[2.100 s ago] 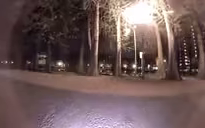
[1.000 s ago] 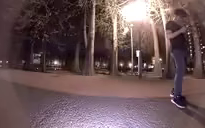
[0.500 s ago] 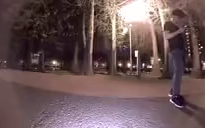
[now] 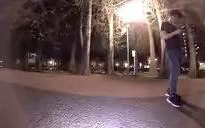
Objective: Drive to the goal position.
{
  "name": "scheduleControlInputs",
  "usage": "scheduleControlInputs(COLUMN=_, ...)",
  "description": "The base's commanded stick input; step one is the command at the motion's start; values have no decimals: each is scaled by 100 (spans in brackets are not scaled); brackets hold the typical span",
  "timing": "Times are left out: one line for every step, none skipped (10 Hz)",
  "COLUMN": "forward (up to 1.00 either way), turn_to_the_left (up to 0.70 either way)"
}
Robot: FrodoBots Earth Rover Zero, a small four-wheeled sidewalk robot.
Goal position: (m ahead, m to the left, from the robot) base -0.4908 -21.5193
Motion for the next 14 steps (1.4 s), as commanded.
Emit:
scheduleControlInputs(forward=0, turn_to_the_left=-45)
scheduleControlInputs(forward=0, turn_to_the_left=-45)
scheduleControlInputs(forward=0, turn_to_the_left=-45)
scheduleControlInputs(forward=0, turn_to_the_left=-45)
scheduleControlInputs(forward=0, turn_to_the_left=-45)
scheduleControlInputs(forward=0, turn_to_the_left=-45)
scheduleControlInputs(forward=0, turn_to_the_left=-45)
scheduleControlInputs(forward=0, turn_to_the_left=-45)
scheduleControlInputs(forward=0, turn_to_the_left=-45)
scheduleControlInputs(forward=0, turn_to_the_left=-45)
scheduleControlInputs(forward=0, turn_to_the_left=-45)
scheduleControlInputs(forward=0, turn_to_the_left=-45)
scheduleControlInputs(forward=0, turn_to_the_left=-45)
scheduleControlInputs(forward=0, turn_to_the_left=-45)
